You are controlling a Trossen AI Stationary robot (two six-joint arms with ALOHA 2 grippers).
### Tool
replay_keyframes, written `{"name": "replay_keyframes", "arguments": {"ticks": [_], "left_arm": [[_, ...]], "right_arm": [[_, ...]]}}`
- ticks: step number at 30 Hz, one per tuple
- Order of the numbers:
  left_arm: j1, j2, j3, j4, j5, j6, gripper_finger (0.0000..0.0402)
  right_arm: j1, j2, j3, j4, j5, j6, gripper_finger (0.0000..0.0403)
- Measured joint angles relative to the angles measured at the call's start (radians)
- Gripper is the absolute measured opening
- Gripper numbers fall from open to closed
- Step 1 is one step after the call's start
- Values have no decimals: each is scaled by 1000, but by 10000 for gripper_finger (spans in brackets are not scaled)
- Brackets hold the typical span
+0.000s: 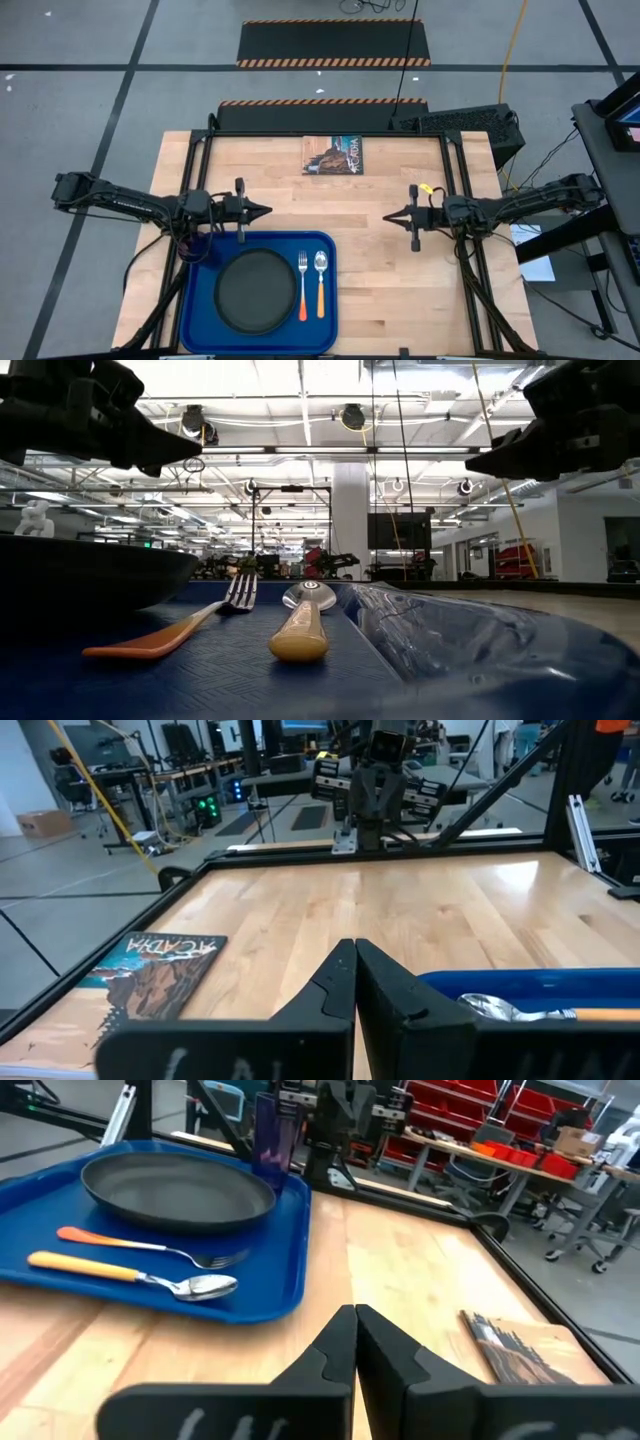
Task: Pick and place plate/cup/fork/spoon on tray
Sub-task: Return to Home Position
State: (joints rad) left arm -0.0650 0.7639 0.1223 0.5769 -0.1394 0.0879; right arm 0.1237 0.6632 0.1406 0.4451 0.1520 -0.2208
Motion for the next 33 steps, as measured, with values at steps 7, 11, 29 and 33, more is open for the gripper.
{"name": "replay_keyframes", "arguments": {"ticks": [7, 11, 29, 33], "left_arm": [[0, 0, 0, -20, 1, 0, 5], [0, 0, 0, -26, 2, 0, 3], [0, 0, 0, -29, 4, 4, 5], [0, 0, 0, -29, 5, 4, 3]], "right_arm": [[0, -38, -25, 1, 0, 0, 0], [0, -55, -46, 1, 0, 6, 0], [0, -249, -99, -92, 0, 18, 0], [0, -319, -100, -141, 0, 18, 0]]}}
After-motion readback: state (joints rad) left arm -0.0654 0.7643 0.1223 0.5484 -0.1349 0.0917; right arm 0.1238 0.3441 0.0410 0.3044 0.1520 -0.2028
